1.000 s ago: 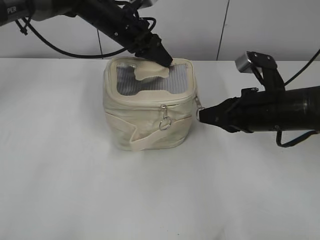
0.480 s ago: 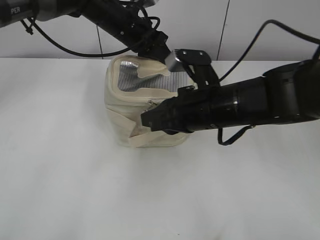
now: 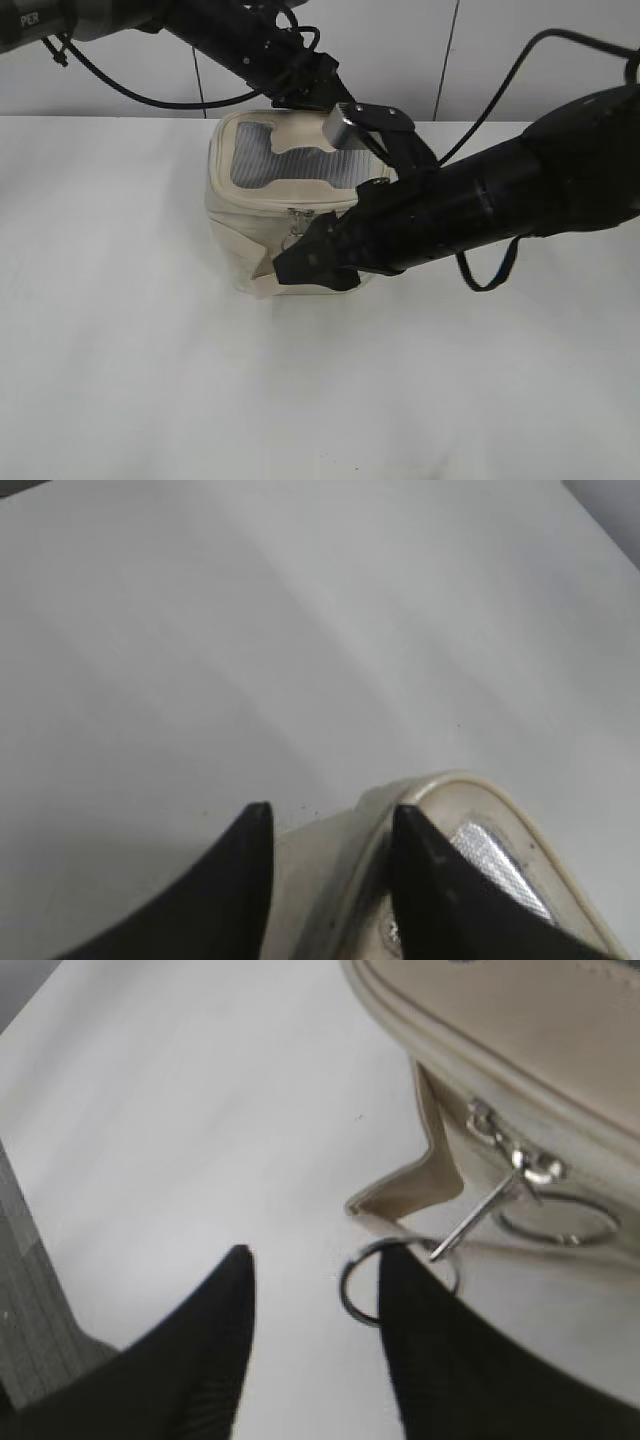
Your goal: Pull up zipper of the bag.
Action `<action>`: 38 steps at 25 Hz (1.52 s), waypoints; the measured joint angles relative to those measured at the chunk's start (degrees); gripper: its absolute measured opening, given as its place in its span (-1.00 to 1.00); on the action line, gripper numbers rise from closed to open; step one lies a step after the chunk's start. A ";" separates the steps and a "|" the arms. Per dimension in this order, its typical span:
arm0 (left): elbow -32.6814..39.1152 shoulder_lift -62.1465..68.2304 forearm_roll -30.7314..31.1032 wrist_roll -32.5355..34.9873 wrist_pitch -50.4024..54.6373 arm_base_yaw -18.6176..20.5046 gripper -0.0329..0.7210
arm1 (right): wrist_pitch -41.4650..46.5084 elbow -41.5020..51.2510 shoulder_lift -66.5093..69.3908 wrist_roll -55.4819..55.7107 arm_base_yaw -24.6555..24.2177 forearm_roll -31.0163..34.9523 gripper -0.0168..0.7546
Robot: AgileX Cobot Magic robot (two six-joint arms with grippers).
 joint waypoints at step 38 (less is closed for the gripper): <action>85.79 -121.45 43.61 -37.28 3.69 0.31 0.41 | 38.54 20.76 -85.31 72.80 -14.92 -79.63 0.73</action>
